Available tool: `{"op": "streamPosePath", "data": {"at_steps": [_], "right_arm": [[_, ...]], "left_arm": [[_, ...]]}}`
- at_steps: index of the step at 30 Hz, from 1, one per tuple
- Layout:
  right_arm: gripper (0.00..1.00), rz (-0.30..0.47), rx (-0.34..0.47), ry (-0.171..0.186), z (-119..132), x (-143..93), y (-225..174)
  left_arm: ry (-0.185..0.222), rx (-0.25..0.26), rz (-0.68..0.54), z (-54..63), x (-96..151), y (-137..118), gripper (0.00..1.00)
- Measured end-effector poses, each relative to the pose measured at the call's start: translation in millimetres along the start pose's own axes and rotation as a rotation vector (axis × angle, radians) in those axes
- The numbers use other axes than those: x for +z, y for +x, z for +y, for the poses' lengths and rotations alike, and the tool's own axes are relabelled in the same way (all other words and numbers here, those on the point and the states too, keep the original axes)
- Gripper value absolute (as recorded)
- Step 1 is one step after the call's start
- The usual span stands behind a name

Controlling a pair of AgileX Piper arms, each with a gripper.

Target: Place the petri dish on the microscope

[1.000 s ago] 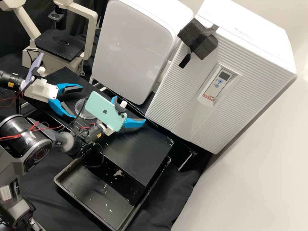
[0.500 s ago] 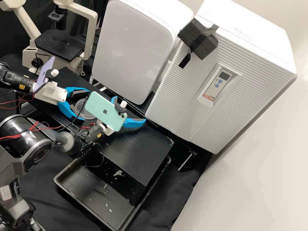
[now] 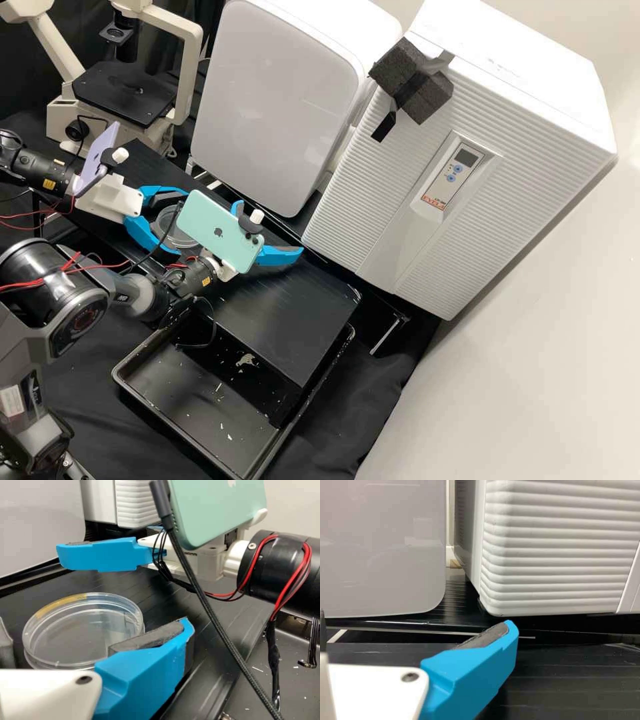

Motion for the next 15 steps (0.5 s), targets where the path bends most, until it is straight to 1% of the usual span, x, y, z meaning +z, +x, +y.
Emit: {"op": "streamPosePath", "data": {"at_steps": [3,4,6,9,15], "right_arm": [[1.0,0.0,0.0,0.0,0.0,0.0,0.0],[1.0,0.0,0.0,0.0,0.0,0.0,0.0],[1.0,0.0,0.0,0.0,0.0,0.0,0.0],[1.0,0.0,0.0,0.0,0.0,0.0,0.0],[1.0,0.0,0.0,0.0,0.0,0.0,0.0]], "left_arm": [[0.001,-0.003,0.001,-0.2,0.5,0.2,1.0],[0.0,-0.003,0.002,-0.1,0.4,0.2,0.0],[-0.011,0.001,0.004,-0.2,1.7,0.6,0.0],[0.0,-0.004,0.01,-0.8,2.3,0.9,0.0],[-0.006,-0.004,0.013,-1.4,1.8,1.3,0.0]]}}
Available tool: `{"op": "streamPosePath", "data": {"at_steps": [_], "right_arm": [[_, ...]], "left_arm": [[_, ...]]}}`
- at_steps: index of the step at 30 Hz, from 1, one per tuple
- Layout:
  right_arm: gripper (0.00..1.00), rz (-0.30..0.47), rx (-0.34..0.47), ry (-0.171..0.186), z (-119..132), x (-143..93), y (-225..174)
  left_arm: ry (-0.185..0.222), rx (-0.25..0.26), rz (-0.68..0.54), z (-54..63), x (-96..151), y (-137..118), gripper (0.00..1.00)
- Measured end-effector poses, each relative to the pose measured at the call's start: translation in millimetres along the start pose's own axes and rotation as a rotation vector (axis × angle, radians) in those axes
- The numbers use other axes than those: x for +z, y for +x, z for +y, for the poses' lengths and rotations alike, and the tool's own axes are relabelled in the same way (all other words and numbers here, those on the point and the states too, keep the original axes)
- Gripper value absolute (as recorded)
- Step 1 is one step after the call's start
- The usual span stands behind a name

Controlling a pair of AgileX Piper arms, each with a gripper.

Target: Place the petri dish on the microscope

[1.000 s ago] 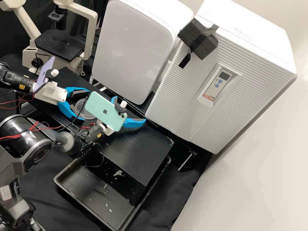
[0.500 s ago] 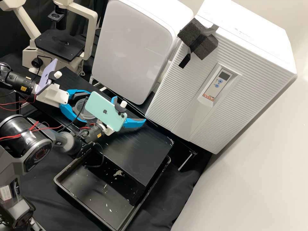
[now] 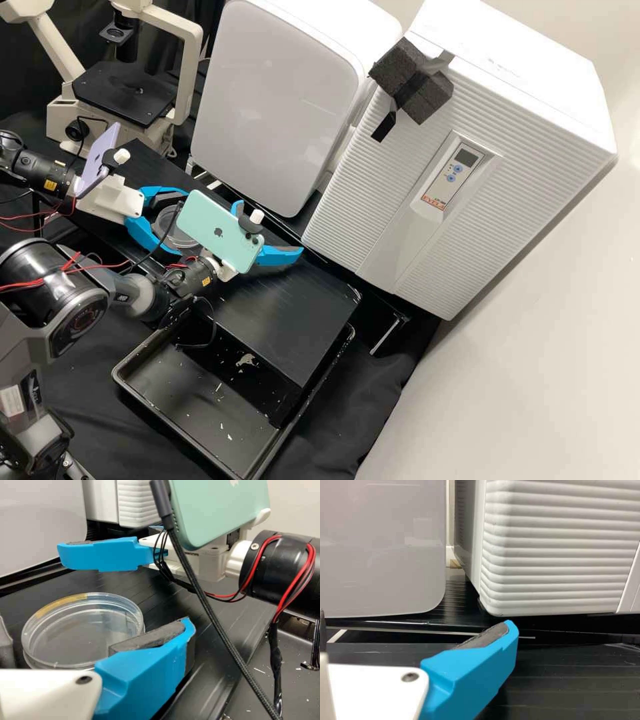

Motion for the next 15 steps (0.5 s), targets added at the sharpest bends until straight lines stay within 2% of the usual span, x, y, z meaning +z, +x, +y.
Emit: {"op": "streamPosePath", "data": {"at_steps": [15], "right_arm": [[1.0,0.0,0.0,0.0,0.0,0.0,0.0]], "left_arm": [[-0.015,0.006,0.008,0.6,-1.3,-0.1,0.0]]}}
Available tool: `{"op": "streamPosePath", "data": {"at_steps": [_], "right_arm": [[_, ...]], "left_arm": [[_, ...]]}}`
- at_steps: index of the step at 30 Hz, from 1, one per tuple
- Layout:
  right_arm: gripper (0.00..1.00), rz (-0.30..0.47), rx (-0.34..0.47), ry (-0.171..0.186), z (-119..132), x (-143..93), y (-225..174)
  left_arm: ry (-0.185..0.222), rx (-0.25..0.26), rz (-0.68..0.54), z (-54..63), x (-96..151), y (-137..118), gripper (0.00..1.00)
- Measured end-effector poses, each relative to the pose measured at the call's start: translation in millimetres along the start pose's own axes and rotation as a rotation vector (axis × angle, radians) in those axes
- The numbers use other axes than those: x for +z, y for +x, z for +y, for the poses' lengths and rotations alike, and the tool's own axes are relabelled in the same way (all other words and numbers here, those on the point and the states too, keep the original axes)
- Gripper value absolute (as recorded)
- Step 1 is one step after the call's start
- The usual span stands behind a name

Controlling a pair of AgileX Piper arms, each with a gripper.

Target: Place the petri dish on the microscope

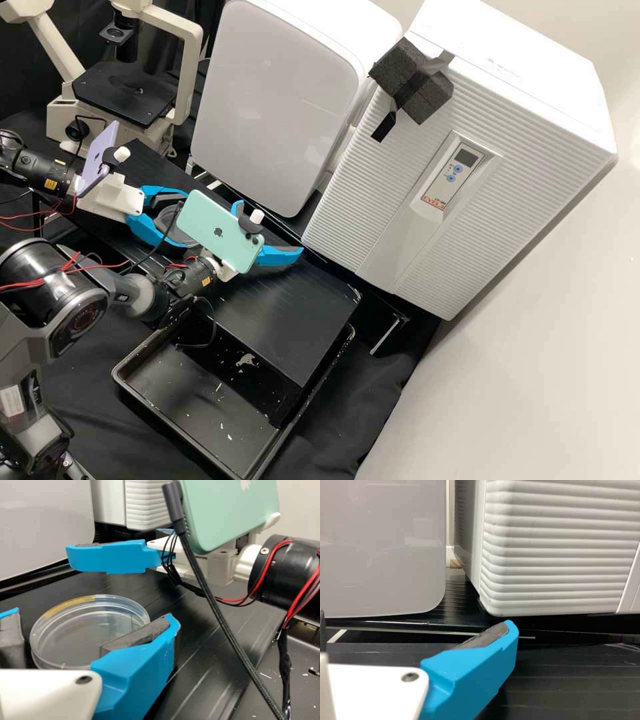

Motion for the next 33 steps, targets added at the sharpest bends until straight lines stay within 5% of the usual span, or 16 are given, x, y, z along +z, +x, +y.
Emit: {"op": "streamPosePath", "data": {"at_steps": [24,29,33], "right_arm": [[1.0,0.0,0.0,0.0,0,0,0],[1.0,0.0,0.0,0.0,0,0,0],[1.0,0.0,0.0,0.0,0,0,0]], "left_arm": [[0.0,0.039,0.025,-2.5,-6,-6,0.0],[0.031,0.079,0.107,7.0,-20,-28,0.0],[0.003,0.123,0.17,17.0,-34,-47,0.0]]}}
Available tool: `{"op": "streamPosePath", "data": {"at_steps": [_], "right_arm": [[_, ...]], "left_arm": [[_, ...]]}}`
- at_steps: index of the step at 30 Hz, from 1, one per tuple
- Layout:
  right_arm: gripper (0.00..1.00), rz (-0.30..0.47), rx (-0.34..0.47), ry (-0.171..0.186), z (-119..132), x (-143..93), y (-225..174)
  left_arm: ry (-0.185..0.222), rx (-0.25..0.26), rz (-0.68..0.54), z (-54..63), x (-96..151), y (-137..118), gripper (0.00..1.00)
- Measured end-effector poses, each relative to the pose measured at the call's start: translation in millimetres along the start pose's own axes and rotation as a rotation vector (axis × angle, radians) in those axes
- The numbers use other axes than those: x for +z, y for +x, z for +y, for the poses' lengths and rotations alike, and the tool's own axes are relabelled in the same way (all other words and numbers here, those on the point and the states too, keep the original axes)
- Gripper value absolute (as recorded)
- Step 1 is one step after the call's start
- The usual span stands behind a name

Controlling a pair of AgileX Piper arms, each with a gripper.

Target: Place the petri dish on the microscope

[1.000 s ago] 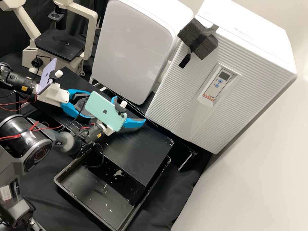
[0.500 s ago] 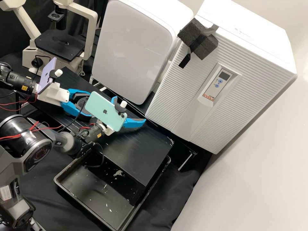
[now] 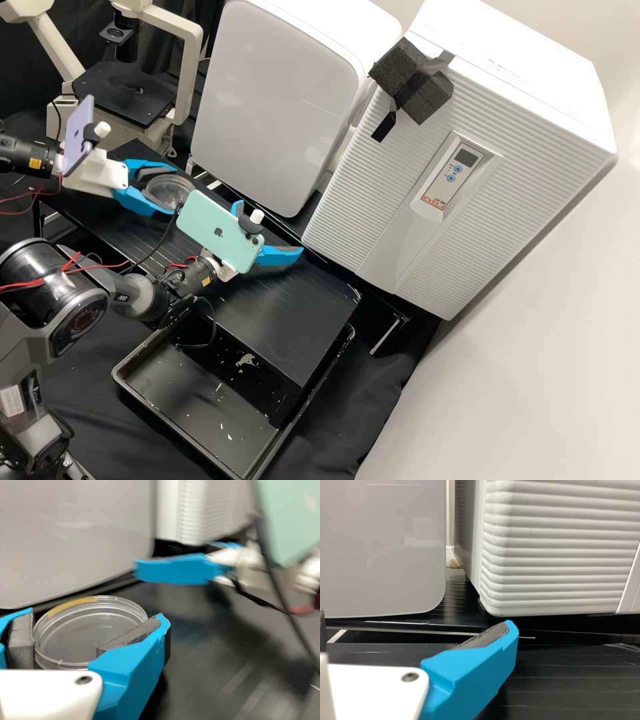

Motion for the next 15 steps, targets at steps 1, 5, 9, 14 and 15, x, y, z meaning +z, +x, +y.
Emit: {"op": "streamPosePath", "data": {"at_steps": [1,5,9,14,15], "right_arm": [[1.0,0.0,0.0,0.0,0,0,0],[1.0,0.0,0.0,0.0,0,0,0],[1.0,0.0,0.0,0.0,0,0,0],[1.0,0.0,0.0,0.0,0,0,0],[1.0,0.0,0.0,0.0,0,0,0]], "left_arm": [[-0.003,0.014,0.017,3.9,-6,-6,0.0],[-0.019,0.042,0.057,10.4,-19,-20,0.0],[-0.042,0.067,0.091,13.8,-30,-32,0.0],[-0.052,0.118,0.162,20.5,-54,-48,0.0],[-0.055,0.135,0.173,22.3,-59,-50,0.0]]}}
